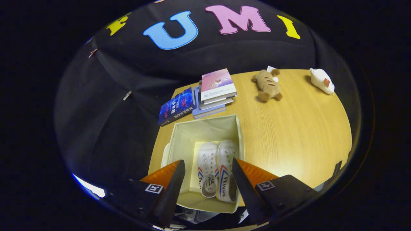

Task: Open the storage box then place both shoes into the box .Put the left shoe in first, then the right shoe, with the right side of both shoes facing outward in a uniform manner.

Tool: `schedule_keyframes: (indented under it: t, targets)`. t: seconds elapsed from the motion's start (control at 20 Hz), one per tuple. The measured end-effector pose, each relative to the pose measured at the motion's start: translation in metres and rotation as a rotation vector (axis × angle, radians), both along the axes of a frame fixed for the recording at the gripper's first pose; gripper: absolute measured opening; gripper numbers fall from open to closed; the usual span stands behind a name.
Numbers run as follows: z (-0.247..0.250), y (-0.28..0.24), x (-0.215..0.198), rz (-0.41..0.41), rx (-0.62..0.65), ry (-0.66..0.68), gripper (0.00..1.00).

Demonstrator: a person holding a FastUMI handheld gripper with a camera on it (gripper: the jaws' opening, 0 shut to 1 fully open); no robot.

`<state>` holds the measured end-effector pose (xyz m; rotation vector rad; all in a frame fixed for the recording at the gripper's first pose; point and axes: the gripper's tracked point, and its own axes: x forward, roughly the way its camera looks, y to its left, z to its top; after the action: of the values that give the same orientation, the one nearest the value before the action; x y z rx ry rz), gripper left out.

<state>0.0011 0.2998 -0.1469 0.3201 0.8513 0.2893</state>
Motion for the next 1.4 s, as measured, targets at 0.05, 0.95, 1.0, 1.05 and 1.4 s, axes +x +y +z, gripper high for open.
schedule_keyframes:
  t: [0.05,0.95,1.0,1.05,1.4]
  targets:
    - [0.008,-0.008,0.003,-0.007,-0.001,-0.028,0.97]
    - [0.185,-0.242,0.066,-0.091,-0.147,-0.648,0.98]
    - [0.195,-0.254,0.068,-0.097,-0.160,-0.694,0.98]
    - [0.204,-0.265,0.069,-0.105,-0.171,-0.741,0.98]
    - [0.215,-0.302,0.049,-0.156,-0.178,-0.858,0.98]
